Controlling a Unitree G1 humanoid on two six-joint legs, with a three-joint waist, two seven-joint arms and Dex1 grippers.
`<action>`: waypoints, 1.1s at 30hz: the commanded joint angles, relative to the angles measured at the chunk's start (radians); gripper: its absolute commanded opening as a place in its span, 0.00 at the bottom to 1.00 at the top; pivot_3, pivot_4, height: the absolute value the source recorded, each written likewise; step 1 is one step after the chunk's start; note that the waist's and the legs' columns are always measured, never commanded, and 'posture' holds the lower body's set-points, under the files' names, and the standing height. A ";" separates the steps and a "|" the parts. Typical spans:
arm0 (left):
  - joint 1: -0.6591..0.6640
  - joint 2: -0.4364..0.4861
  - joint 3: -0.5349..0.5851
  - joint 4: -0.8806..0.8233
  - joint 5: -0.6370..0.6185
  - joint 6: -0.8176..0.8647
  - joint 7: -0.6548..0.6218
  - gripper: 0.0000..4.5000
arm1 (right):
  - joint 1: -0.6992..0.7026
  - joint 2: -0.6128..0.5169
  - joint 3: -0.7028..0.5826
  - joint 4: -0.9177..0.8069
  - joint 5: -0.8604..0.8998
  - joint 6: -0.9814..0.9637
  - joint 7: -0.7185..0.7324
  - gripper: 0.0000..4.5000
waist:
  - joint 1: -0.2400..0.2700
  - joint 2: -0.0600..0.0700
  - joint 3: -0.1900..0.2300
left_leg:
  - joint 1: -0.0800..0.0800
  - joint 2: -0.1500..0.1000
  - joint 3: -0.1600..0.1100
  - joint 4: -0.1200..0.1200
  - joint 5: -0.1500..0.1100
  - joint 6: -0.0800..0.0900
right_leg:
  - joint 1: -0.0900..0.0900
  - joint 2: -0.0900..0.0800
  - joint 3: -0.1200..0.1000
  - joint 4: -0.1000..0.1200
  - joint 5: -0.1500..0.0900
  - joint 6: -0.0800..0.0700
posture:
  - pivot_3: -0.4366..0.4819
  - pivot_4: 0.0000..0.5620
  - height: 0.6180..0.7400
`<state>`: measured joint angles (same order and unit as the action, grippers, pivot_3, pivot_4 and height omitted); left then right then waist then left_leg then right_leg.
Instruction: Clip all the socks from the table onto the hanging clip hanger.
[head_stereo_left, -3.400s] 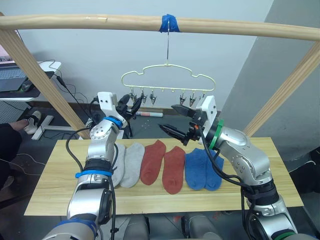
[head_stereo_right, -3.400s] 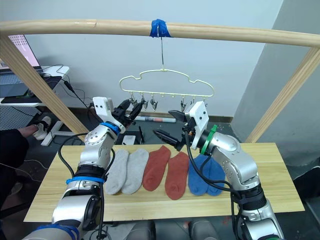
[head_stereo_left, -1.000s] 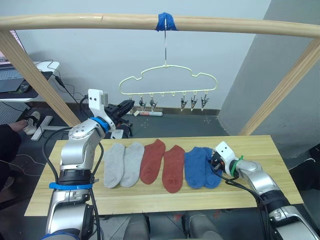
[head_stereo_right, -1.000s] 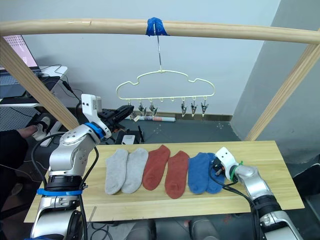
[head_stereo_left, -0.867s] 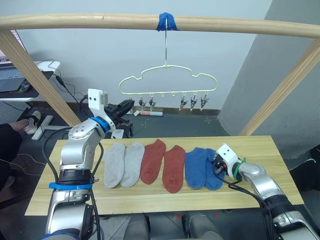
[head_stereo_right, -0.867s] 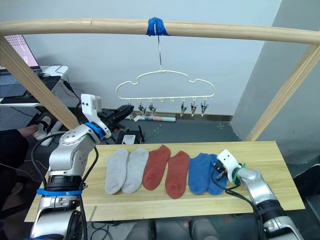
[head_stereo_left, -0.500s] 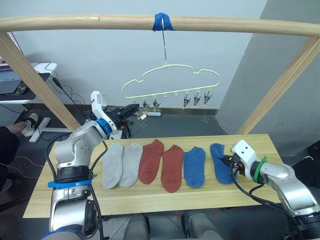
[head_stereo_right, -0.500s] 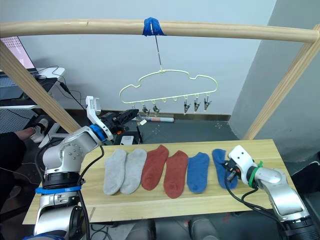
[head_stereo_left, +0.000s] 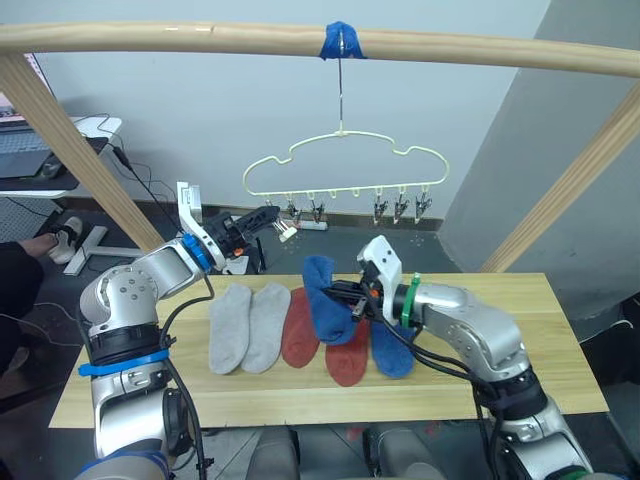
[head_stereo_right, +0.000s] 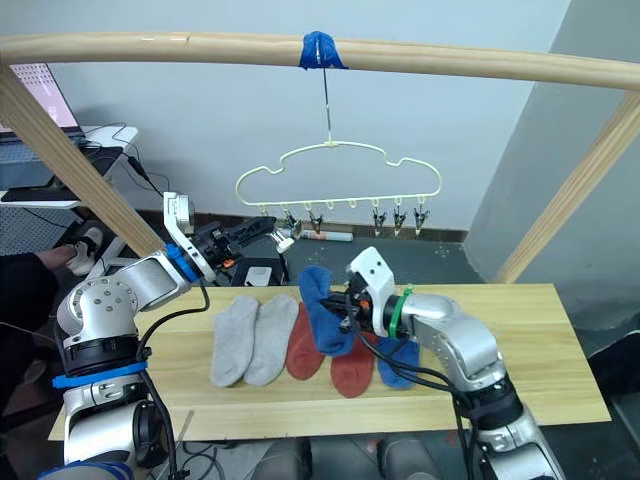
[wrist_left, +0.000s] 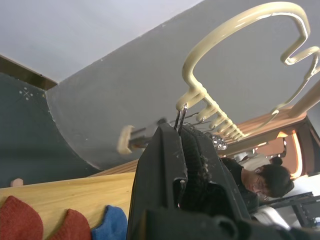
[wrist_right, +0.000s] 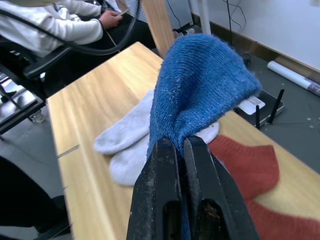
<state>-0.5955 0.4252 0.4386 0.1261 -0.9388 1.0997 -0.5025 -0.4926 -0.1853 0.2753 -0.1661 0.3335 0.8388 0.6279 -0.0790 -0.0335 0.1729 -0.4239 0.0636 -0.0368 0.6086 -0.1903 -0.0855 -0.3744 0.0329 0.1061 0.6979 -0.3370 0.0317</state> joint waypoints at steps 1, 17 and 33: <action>-0.001 -0.004 0.027 -0.062 -0.050 0.003 0.017 0.00 | -0.059 0.047 -0.004 0.031 0.005 -0.038 -0.013 0.01 | 0.001 0.000 0.000 | -0.001 0.000 -0.003 0.000 0.000 0.000 | 0.000 0.000 -0.003 0.000 0.000 0.000 | 0.49 0.26 1.00; 0.040 0.011 -0.003 -0.106 -0.048 -0.027 0.016 0.00 | -0.162 0.125 -0.046 0.116 0.027 -0.054 -0.018 0.01 | 0.023 0.000 0.000 | -0.003 0.000 -0.010 0.000 0.000 -0.001 | 0.000 0.000 -0.010 0.001 0.000 0.000 | 0.50 0.27 1.00; 0.087 0.065 0.003 -0.166 -0.059 -0.060 -0.023 0.72 | -0.187 0.158 -0.036 0.209 -0.003 -0.117 -0.035 0.00 | 0.025 0.000 0.000 | -0.003 0.000 -0.011 0.000 0.000 -0.001 | 0.000 0.000 -0.010 0.001 0.000 -0.001 | 0.51 0.26 1.00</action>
<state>-0.5112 0.4707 0.4261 0.0060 -0.9816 1.0520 -0.5131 -0.6545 -0.0397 0.2481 0.0576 0.3309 0.7478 0.5915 -0.0538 -0.0333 0.1730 -0.4271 0.0636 -0.0479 0.6086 -0.1899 -0.0862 -0.3741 0.0330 0.0955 0.6987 -0.3370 0.0312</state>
